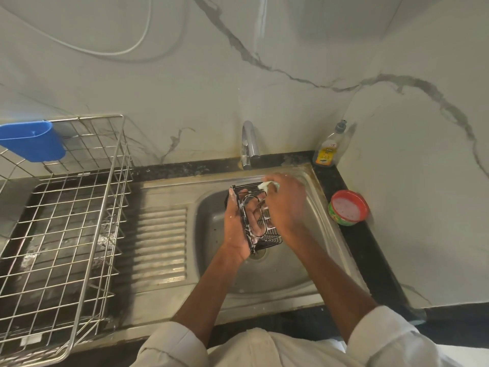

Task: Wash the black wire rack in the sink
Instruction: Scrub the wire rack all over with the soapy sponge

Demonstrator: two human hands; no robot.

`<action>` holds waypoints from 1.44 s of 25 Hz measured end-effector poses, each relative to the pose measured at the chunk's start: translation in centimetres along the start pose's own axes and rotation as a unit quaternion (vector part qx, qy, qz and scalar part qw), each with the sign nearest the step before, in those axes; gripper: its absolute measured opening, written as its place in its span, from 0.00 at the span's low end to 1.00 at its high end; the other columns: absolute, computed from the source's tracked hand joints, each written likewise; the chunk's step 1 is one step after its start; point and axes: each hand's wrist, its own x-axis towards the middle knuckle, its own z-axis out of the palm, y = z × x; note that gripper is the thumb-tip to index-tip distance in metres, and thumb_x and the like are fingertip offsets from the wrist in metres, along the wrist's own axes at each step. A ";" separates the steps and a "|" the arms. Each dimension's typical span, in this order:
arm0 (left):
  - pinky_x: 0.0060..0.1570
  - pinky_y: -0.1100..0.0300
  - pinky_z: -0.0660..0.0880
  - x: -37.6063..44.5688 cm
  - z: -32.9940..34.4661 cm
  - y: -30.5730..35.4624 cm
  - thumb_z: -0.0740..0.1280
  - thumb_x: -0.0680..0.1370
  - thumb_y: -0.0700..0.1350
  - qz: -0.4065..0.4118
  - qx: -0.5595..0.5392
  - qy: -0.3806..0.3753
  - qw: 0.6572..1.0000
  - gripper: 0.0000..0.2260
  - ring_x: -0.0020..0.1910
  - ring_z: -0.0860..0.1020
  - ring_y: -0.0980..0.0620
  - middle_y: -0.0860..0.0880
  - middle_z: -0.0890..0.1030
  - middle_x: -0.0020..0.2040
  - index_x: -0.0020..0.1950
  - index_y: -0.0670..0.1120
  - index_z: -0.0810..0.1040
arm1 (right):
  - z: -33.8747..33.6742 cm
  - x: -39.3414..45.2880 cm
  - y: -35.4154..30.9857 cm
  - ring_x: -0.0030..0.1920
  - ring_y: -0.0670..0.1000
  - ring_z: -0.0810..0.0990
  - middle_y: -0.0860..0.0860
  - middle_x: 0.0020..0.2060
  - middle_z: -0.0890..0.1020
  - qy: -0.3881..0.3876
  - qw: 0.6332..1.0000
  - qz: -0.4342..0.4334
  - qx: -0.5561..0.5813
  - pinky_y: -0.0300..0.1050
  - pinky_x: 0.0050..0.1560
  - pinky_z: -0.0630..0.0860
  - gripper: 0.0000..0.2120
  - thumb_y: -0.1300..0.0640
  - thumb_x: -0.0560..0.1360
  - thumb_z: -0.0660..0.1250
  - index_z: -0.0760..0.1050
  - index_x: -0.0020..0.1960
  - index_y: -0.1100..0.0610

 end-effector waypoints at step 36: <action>0.73 0.34 0.70 -0.7 0.9 0.7 0.52 0.83 0.72 -0.016 0.061 -0.038 0.997 0.38 0.75 0.75 0.40 0.40 0.78 0.74 0.76 0.44 0.75 | -1.9 1.8 0.4 0.54 0.52 0.84 0.51 0.54 0.87 -0.039 0.996 0.033 -0.068 0.45 0.54 0.78 0.16 0.69 0.73 0.71 0.85 0.54 0.52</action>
